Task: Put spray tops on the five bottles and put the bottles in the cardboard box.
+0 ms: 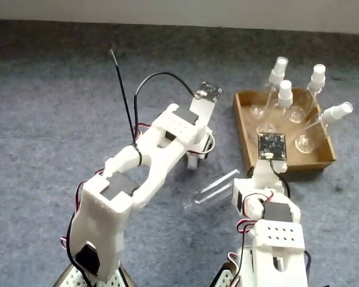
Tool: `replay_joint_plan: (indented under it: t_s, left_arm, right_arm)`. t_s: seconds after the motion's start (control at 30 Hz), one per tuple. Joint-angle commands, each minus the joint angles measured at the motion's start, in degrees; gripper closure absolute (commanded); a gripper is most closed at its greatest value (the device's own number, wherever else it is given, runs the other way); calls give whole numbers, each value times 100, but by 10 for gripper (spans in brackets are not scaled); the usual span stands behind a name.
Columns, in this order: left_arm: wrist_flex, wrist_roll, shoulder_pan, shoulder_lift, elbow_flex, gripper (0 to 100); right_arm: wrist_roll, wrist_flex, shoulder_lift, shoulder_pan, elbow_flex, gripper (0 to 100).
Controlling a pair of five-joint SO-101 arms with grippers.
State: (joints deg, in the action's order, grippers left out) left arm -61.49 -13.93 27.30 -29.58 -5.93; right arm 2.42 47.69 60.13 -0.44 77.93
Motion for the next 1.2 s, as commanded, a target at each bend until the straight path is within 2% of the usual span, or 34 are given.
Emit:
replay_joint_plan:
  t_s: [0.0, 0.3, 0.37, 0.6, 0.67, 0.73, 0.9, 0.97, 1.07, 1.17]
  left_arm:
    - [105, -26, -145, 84, -251, 937]
    - [70, -26, -171, 92, -242, 957]
    - [70, -26, -277, 92, -251, 995]
    - [44, -18, -875, 101, -242, 996]
    - [-176, 0, -1042, 127, -259, 996]
    - [-413, 475, -1138, 145, -295, 996]
    - [-1020, 2629, -1191, 145, -295, 996]
    - [-1178, 3235, -1200, 145, -303, 996]
    - [-1345, 3807, -1279, 145, -312, 996]
    - [-1741, 3895, -1464, 145, -620, 996]
  right_arm:
    - [-9, -84, -4, 22, 13, 994]
    - [-9, -84, -4, 22, 31, 994]
    - [-9, -84, -4, 22, 31, 994]
    - [-9, -84, -4, 22, 31, 994]
    - [-9, -84, -4, 22, 31, 994]
    - [-9, -84, -4, 22, 40, 994]
    - [-9, -84, -4, 13, 40, 994]
    - [-9, -84, -4, 13, 40, 994]
    - [-9, -84, -4, 13, 48, 994]
    - [-9, -84, -4, -40, 48, 994]
